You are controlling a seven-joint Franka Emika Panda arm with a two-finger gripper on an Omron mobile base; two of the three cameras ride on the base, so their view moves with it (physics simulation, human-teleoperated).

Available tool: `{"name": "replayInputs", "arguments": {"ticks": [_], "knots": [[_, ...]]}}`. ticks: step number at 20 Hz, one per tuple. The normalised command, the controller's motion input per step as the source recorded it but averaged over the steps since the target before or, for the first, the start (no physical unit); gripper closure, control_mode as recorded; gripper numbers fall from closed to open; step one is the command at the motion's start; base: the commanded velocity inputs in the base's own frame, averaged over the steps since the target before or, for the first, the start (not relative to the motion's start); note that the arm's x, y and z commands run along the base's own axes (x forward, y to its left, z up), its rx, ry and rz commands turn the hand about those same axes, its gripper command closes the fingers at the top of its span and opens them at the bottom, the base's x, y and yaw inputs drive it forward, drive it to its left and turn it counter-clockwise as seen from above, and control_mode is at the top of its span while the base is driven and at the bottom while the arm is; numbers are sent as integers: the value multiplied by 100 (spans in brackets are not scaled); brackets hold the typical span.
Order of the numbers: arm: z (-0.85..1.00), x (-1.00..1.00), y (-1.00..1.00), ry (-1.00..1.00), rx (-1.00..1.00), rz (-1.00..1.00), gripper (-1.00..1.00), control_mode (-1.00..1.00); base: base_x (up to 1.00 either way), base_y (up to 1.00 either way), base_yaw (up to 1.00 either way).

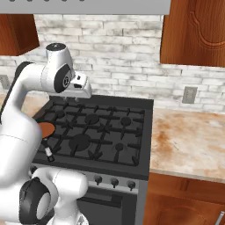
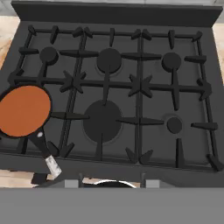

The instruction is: Retrieve the fish from the fridge and place it on the saucepan with marinade on the stove.

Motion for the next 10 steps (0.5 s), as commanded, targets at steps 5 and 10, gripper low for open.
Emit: {"name": "replayInputs", "arguments": {"ticks": [5,10], "knots": [[0,-58,0,-4,0,0,-100,-100,0,0,0],[0,-100,0,-21,0,0,-100,-100,0,0,0]]}}
